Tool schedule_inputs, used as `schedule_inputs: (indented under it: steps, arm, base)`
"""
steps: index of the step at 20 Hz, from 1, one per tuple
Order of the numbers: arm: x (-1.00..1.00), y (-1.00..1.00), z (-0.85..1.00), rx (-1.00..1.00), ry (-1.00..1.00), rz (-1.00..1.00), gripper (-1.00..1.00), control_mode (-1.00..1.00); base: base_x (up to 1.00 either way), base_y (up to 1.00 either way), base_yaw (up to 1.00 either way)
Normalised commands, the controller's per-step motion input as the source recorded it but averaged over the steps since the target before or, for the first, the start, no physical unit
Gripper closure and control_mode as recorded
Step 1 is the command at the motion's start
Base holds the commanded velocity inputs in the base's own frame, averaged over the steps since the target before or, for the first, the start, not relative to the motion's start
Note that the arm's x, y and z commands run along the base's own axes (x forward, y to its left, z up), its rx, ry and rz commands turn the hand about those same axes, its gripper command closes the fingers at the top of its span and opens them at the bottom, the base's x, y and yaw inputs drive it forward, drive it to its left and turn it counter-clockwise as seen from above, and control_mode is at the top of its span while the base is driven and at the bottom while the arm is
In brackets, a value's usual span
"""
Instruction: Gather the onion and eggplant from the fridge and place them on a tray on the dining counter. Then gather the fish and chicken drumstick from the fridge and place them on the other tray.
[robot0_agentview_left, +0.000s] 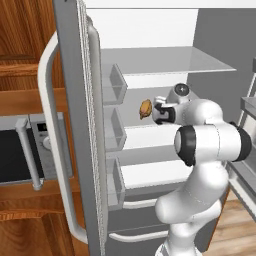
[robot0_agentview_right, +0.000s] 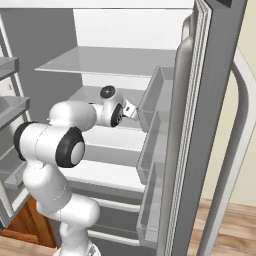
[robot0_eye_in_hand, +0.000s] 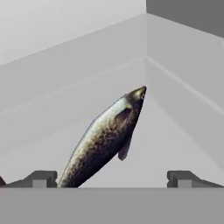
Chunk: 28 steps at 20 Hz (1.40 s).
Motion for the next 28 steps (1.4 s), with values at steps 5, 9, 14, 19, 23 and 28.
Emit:
schedule_inputs:
  steps: [5, 9, 14, 19, 23, 28]
  arm:
    - [0.38, -0.06, -0.14, 0.0, 0.03, 0.0, -1.0, -1.0]
    - [0.4, -0.03, -0.09, 0.0, 0.0, 0.0, -1.0, -1.0]
    - [0.28, -0.02, -0.2, 0.0, 0.0, 0.0, -1.0, -1.0]
    - [0.03, 0.0, -0.26, 0.01, 0.01, 0.0, -1.0, -1.0]
    - [0.0, 0.0, -0.31, 0.04, 0.04, 0.0, -1.0, -1.0]
    - [0.0, 0.0, -0.32, 0.05, 0.09, 0.0, 1.0, -1.0]
  base:
    - [0.0, 0.0, 0.0]
    - [0.0, 0.0, 0.0]
    - [0.0, 0.0, 0.0]
    - [0.0, 0.0, 0.0]
    - [0.0, 0.0, 0.0]
    - [0.0, 0.0, 0.0]
